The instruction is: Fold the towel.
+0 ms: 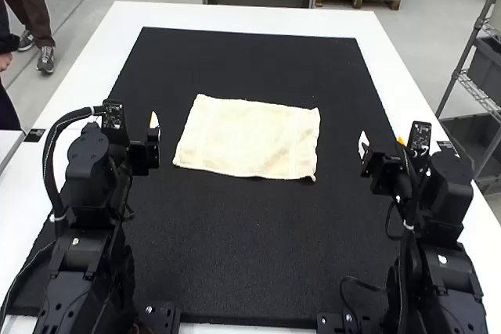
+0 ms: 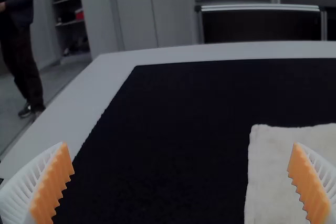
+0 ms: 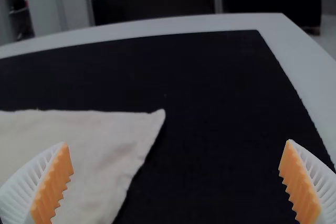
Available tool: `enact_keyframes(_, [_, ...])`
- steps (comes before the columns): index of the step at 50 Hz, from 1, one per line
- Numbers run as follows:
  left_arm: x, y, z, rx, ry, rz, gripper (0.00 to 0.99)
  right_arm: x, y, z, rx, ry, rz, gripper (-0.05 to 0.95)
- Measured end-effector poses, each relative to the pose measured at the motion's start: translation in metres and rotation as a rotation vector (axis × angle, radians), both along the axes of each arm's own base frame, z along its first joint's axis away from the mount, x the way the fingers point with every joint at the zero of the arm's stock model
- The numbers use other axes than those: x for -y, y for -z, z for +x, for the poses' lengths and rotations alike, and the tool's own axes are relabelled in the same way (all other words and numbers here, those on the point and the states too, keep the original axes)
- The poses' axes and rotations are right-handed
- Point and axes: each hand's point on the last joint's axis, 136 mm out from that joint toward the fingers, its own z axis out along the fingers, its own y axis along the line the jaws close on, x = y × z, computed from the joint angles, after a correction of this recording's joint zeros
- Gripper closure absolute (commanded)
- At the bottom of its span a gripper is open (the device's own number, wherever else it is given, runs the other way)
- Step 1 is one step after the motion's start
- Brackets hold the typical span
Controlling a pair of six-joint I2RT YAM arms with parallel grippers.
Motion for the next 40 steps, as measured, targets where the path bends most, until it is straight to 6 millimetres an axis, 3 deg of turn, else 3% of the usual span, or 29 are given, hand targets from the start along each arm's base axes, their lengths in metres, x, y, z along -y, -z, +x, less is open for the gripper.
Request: enact_keyframes(40, [0.0, 0.0, 0.0, 0.0, 0.0, -0.008, 0.036, 0.015, 0.001, 0.0, 0.001, 0.058, -0.063, -0.01])
